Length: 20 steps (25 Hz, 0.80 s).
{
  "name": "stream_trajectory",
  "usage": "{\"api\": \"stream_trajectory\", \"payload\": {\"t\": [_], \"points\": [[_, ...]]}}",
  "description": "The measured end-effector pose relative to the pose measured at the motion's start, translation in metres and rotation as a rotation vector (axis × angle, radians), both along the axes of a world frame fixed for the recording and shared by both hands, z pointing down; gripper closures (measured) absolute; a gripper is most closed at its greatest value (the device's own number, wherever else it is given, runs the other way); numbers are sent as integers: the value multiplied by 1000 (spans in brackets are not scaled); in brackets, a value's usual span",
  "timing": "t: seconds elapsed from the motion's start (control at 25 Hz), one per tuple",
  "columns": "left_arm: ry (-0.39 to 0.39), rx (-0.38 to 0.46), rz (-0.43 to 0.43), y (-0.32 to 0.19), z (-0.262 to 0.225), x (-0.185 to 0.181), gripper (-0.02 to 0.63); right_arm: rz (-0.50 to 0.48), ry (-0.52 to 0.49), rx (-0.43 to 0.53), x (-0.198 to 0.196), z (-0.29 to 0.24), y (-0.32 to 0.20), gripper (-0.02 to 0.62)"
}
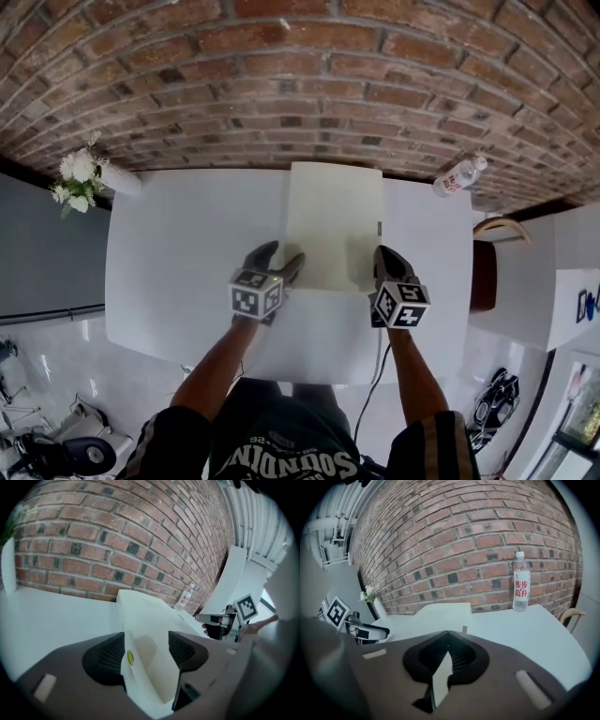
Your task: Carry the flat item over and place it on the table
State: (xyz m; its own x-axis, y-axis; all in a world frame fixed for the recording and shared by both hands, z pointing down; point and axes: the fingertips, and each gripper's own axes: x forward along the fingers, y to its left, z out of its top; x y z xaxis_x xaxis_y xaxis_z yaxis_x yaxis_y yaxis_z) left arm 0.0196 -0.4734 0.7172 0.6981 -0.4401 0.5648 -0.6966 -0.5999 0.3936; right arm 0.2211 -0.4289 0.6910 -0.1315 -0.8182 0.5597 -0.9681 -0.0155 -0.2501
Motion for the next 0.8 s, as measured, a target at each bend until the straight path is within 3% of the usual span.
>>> {"api": "stream_trajectory", "payload": {"t": [0.12, 0.28, 0.8], "points": [[-24, 63, 2, -2, -11, -6, 370, -15, 35, 16, -4, -6, 2, 595], [-16, 111, -11, -2, -29, -13, 585, -26, 63, 29, -11, -12, 5, 595], [-4, 295, -21, -7, -103, -17, 597, -94, 114, 169, -35, -75, -5, 595]]}}
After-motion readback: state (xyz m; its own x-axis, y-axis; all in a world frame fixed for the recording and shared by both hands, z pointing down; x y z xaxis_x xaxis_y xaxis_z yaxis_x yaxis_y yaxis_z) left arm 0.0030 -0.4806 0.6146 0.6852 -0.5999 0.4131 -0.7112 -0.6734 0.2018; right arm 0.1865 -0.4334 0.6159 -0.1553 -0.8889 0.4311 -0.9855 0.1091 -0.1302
